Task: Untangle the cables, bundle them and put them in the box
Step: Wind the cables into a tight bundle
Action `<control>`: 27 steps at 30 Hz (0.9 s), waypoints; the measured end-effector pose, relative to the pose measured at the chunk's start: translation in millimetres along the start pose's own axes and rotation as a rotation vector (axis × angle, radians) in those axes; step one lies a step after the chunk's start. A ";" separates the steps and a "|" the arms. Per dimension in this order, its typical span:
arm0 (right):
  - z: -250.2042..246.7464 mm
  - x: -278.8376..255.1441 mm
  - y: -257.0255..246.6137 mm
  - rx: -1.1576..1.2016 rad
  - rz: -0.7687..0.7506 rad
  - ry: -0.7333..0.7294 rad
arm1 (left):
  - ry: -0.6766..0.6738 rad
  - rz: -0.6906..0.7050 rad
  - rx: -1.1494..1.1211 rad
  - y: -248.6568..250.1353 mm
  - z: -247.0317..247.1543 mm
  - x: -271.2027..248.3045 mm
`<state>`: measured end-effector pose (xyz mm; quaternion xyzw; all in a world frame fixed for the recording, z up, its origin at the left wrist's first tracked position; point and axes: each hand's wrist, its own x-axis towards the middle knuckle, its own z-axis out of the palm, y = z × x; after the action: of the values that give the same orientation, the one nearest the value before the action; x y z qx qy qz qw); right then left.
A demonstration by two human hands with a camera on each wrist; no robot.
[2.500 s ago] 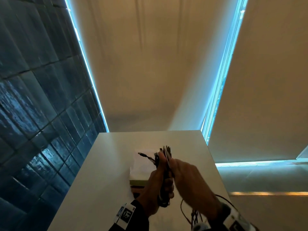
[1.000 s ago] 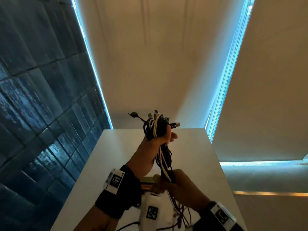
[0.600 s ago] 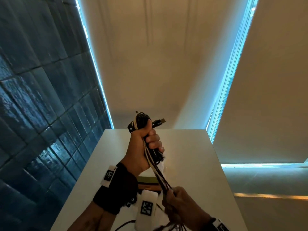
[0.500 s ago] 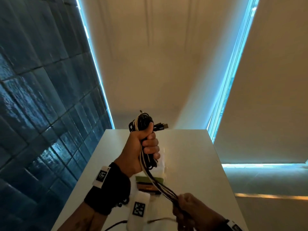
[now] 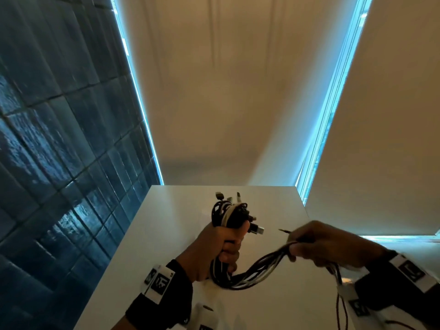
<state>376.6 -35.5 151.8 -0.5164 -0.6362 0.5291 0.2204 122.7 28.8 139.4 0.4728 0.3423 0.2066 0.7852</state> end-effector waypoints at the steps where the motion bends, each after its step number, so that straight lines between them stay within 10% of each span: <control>1: -4.1 2.9 -4.9 -0.048 -0.053 0.001 | 0.004 0.021 0.035 -2.4 3.7 0.4; 27: -3.2 35.4 -21.8 -0.708 -0.299 -0.007 | 0.000 0.104 0.695 -38.1 1.9 21.4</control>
<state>356.9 -0.4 163.1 -0.4604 -0.8486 0.2404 0.1007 138.6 23.7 99.0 0.7287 0.3677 0.1173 0.5657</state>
